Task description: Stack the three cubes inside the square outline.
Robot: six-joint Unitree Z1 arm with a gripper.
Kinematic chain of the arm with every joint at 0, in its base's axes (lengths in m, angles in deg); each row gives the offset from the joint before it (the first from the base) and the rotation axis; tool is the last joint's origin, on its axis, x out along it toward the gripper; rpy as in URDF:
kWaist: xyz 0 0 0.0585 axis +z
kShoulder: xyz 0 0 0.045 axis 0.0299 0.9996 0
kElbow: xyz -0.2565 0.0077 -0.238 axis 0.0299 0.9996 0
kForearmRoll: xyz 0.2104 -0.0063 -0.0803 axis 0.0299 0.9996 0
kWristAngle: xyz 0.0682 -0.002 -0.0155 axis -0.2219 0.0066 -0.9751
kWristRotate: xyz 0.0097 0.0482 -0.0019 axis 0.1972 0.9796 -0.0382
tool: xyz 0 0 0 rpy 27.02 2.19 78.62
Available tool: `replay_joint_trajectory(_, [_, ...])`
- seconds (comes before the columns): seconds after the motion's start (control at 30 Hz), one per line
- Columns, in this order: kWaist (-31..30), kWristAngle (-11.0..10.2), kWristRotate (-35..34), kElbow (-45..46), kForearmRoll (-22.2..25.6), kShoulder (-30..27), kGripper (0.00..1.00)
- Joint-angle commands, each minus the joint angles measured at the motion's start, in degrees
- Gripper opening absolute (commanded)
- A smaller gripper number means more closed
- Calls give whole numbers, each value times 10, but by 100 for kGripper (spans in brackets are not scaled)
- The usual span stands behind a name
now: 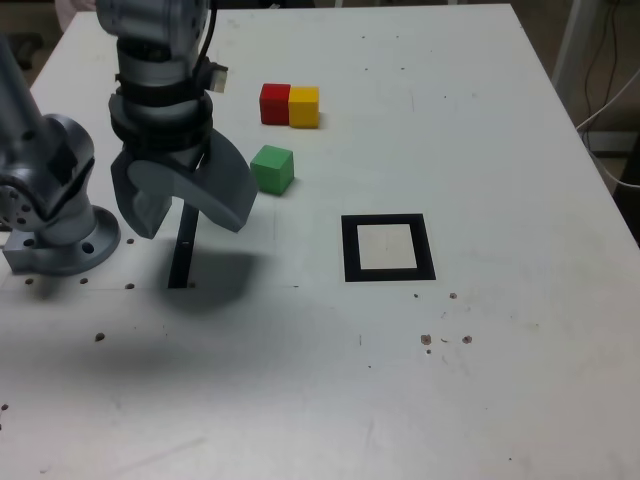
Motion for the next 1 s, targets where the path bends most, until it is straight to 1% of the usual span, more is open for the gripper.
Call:
replay_joint_trajectory(0.0, [1, -12, 1, -1, -6, 1, 100])
replay_joint_trajectory(0.23, [1, -57, 0, -4, -29, -3, 100])
replay_joint_trajectory(0.3, [4, -75, -1, -4, -38, -6, 100])
replay_joint_trajectory(0.4, [8, -109, -4, -2, -55, -10, 100])
replay_joint_trajectory(0.47, [10, -121, -4, 0, -61, -10, 100])
replay_joint_trajectory(0.63, [14, -123, -4, -8, -77, -9, 100])
replay_joint_trajectory(0.73, [42, -121, -4, -19, -94, -9, 100])
replay_joint_trajectory(0.83, [91, -104, -3, -32, -101, -10, 100])
replay_joint_trajectory(0.97, [153, -82, -3, -50, -94, -5, 100])
